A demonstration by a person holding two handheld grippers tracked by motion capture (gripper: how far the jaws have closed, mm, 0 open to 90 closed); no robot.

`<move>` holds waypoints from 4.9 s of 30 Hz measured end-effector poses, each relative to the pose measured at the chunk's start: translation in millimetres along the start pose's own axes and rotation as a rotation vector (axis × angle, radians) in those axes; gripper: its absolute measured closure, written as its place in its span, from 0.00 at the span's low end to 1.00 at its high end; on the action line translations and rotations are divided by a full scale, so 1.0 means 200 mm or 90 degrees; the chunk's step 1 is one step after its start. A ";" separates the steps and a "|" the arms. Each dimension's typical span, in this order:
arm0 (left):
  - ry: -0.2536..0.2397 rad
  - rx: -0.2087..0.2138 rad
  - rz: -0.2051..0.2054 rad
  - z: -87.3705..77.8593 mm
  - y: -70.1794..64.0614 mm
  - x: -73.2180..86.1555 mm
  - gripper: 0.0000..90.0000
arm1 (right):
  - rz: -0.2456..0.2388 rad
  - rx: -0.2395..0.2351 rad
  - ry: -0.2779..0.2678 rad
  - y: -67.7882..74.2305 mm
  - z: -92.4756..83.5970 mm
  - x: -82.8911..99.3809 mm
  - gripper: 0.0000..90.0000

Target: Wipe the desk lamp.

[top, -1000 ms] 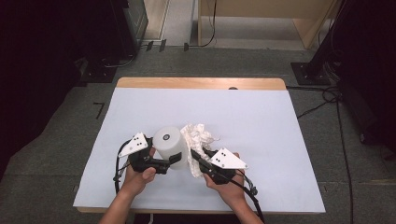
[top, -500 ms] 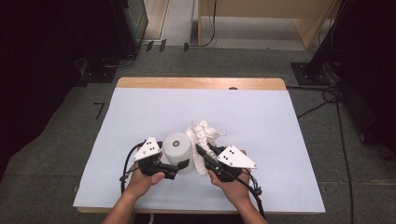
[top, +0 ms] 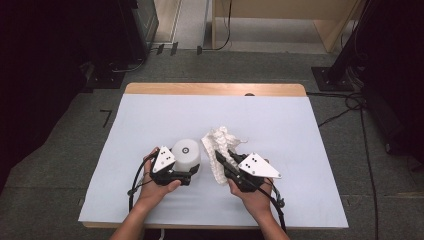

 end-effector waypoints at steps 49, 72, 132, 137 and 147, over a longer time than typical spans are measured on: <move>-0.119 0.179 -0.052 -0.12 -0.21 -0.19 0.09 | -0.012 -0.027 0.011 0.08 0.01 0.03 0.83; -0.080 0.186 -0.033 -0.07 -0.24 -0.14 0.10 | -0.001 -0.024 -0.010 0.07 -0.02 -0.02 0.83; 0.022 -0.175 -0.068 0.07 -0.07 0.08 0.08 | 0.012 0.022 0.029 -0.06 0.03 0.08 0.83; -0.005 -0.091 -0.067 0.04 -0.06 0.05 0.09 | 0.009 0.014 0.033 -0.04 0.03 0.08 0.83; -0.069 0.168 -0.007 -0.09 -0.22 -0.11 0.09 | -0.001 -0.022 -0.020 0.07 -0.04 -0.06 0.83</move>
Point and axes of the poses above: each handheld gripper's, and its own axes: z roughly forward along the jaws, x roughly out of its underside, y roughly to its left, the point moved 10 cm from there along z, roughly forward along the jaws, and after that the axes turned 10 degrees about x, right-handed, at the moved point
